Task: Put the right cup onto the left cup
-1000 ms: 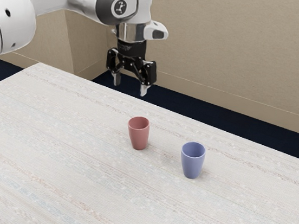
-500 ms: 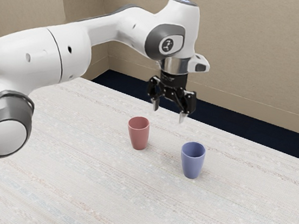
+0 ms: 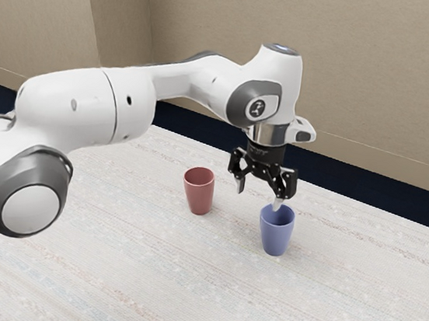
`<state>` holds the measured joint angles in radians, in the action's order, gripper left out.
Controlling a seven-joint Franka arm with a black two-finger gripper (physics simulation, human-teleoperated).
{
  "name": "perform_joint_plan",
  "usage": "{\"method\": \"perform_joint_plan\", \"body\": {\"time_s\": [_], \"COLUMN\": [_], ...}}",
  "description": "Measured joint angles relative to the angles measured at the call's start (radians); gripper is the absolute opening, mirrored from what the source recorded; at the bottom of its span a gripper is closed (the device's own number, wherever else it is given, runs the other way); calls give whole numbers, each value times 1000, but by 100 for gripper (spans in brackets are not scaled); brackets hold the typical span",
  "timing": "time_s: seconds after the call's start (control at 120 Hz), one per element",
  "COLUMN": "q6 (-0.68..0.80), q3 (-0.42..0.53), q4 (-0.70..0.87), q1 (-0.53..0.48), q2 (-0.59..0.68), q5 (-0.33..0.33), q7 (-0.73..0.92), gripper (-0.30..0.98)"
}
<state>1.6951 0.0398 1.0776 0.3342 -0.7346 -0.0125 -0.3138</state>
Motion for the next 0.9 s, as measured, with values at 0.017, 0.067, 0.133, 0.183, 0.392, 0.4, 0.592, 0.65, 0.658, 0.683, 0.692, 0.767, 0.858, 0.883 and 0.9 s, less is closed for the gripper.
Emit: {"method": "perform_joint_plan", "body": {"time_s": [0.017, 0.067, 0.133, 0.183, 0.392, 0.4, 0.592, 0.65, 0.658, 0.683, 0.692, 0.767, 0.858, 0.883, 0.9], "q6": [4, 13, 23, 28, 44, 45, 70, 76, 76, 78, 79, 83, 87, 88, 88], "q3": [0, -1, -1, -1, 1, 1, 2, 2, 2, 2, 2, 2, 2, 2, 2], "q4": [-10, -59, -121, -140, -139, -138, -128, -128, -128, -128, -128, -127, -126, -126, -126], "q1": [0, -1, -3, -5, -10, -10, -11, -11, -11, -12, -12, -12, -12, -11, -11], "q2": [-9, -44, -86, -101, -120, -122, -164, -171, -172, -174, -174, -179, -180, -180, -181], "q5": [-3, -14, -25, -30, -37, -37, -38, -38, -38, -38, -38, -38, -39, -39, -39], "q7": [-1, -2, -3, -5, -8, -8, -11, -12, -12, -12, -12, -13, -14, -14, -14], "gripper": [69, 69, 69, 69, 69, 69, 69, 69, 69, 69, 69, 69, 62, 58, 56]}}
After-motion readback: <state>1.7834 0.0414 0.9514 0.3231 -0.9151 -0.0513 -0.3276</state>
